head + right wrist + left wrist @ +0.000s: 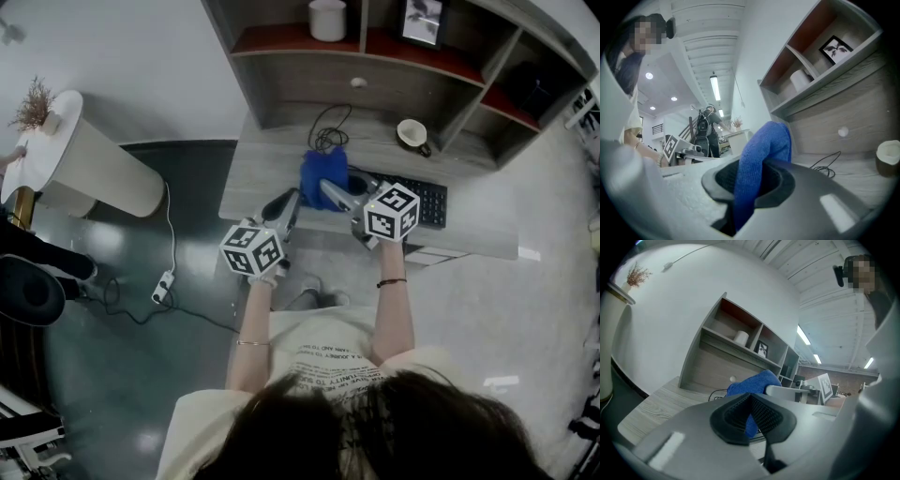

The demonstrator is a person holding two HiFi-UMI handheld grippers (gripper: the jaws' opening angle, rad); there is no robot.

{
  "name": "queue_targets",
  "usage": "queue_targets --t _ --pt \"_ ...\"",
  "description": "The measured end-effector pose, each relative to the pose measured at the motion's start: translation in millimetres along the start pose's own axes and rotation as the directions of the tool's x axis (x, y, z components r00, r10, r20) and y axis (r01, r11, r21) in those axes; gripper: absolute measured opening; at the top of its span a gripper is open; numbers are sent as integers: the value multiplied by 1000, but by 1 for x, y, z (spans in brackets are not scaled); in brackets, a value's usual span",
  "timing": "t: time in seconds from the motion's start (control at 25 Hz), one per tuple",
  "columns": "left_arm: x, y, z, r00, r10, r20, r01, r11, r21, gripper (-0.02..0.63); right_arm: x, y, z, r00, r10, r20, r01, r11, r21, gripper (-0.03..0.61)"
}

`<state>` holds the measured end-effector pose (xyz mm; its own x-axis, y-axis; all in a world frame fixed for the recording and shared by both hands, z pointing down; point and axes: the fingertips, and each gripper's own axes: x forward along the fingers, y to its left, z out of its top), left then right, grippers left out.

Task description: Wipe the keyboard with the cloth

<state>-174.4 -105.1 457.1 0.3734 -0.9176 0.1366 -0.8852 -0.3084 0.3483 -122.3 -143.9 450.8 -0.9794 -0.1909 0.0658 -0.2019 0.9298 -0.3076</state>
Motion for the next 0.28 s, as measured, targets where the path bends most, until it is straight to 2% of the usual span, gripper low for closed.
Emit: queue_targets --t 0.28 --pt "4 1 2 1000 0 0 0 1000 5 2 0 -4 1 1000 3 5 -3 1000 0 58"
